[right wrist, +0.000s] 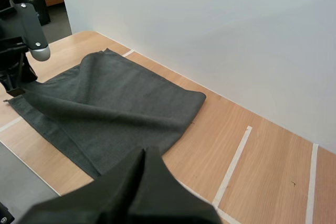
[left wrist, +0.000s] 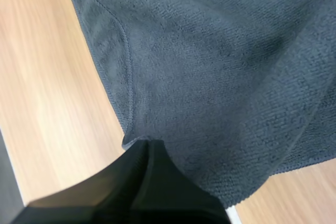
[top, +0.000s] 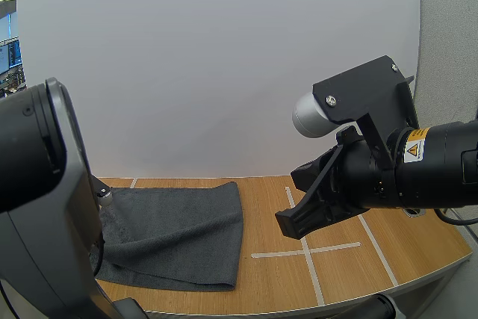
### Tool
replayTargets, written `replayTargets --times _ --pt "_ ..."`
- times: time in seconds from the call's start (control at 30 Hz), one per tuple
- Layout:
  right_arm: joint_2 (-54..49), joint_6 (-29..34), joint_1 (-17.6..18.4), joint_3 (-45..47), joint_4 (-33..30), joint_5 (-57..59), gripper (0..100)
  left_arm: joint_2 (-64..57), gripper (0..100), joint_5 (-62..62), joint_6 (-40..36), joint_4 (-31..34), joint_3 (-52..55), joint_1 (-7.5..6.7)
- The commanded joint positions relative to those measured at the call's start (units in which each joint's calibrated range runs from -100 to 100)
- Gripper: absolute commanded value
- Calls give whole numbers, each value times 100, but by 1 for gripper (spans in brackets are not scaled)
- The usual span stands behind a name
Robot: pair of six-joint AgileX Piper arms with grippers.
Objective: Fold the towel
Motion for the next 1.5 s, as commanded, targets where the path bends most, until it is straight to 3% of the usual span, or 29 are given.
replayTargets --times 0.0,0.33,0.6,0.67,0.77,0.83,0.87,0.9,1.17,1.33,1.47 --pt "-51 -14 -14 -3 58 0 0 133 0 22 39 -107 16 26" --pt "-51 -14 -14 -3 58 0 0 497 0 -296 340 -307 16 270" --pt "-51 -14 -14 -3 58 0 0 497 2 -91 376 -528 16 266" --pt "-51 -14 -14 -3 58 0 0 497 16 -91 376 -562 16 266" --pt "-51 -14 -14 -3 58 0 0 497 48 -91 376 -603 16 266" --pt "-51 -14 -14 -3 58 0 0 497 84 -107 376 -674 3 266" --pt "-51 -14 -14 -3 58 0 0 497 96 -140 376 -735 -13 266" --pt "-51 -14 -14 -3 58 0 0 497 100 -160 376 -806 -56 266" --pt "-51 -14 -14 -3 58 0 0 497 100 737 681 -1646 -853 242" --pt "-27 7 -14 -3 79 0 0 732 100 1850 628 -2080 -1450 104" --pt "27 15 -14 -3 128 0 0 1204 100 2019 389 -2159 -1838 -53"
